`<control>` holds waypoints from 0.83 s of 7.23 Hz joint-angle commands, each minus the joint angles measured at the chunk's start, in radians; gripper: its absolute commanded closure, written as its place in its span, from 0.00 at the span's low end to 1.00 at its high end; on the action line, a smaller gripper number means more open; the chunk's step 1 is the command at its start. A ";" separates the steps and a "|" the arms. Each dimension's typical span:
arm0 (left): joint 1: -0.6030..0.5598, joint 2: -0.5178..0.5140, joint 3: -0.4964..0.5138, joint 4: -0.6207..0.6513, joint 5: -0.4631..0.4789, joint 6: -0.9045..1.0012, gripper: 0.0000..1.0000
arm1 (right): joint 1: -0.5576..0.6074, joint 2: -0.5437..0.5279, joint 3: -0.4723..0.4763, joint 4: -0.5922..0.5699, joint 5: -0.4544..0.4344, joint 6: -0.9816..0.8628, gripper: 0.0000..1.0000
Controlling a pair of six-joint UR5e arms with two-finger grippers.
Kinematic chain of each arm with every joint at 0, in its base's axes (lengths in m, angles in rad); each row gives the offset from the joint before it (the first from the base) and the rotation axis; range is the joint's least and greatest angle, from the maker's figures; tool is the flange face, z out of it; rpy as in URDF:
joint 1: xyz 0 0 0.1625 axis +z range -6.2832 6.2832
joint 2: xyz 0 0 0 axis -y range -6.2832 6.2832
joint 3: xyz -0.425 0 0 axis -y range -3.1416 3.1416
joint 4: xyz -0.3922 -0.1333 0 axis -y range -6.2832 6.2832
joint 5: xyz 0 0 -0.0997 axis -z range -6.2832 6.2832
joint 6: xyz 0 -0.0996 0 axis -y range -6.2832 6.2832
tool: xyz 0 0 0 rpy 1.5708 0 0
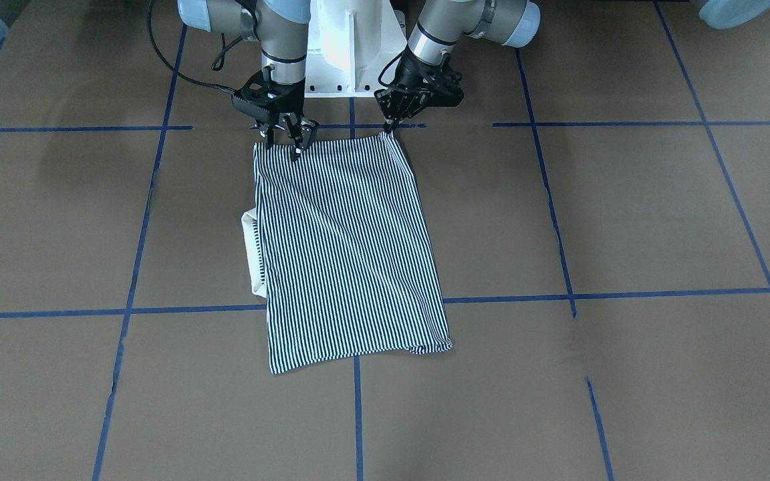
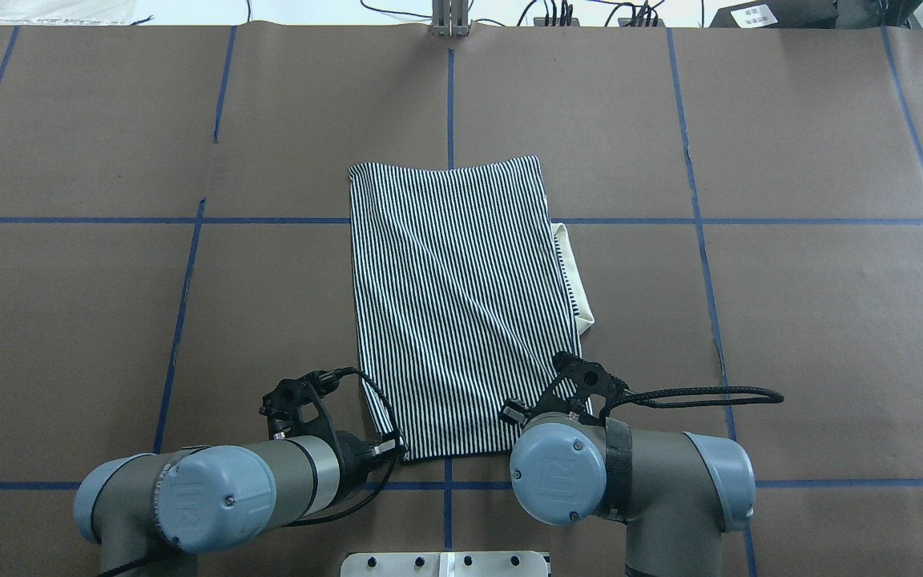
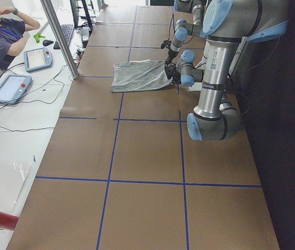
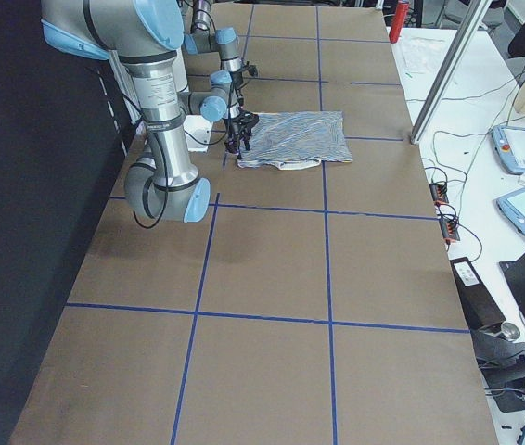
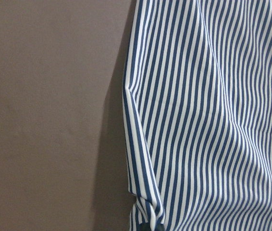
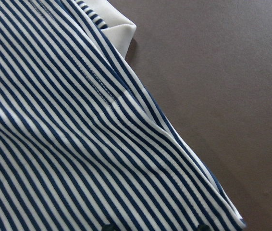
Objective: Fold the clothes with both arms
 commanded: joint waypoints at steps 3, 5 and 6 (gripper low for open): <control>0.000 0.000 0.000 0.000 0.000 0.000 1.00 | -0.001 0.007 -0.008 0.001 -0.012 0.012 0.80; 0.000 -0.002 -0.002 0.000 0.000 0.000 1.00 | -0.001 0.008 -0.010 0.001 -0.029 0.043 1.00; 0.000 -0.002 -0.002 0.000 0.000 0.000 1.00 | -0.001 0.010 -0.010 0.003 -0.029 0.057 1.00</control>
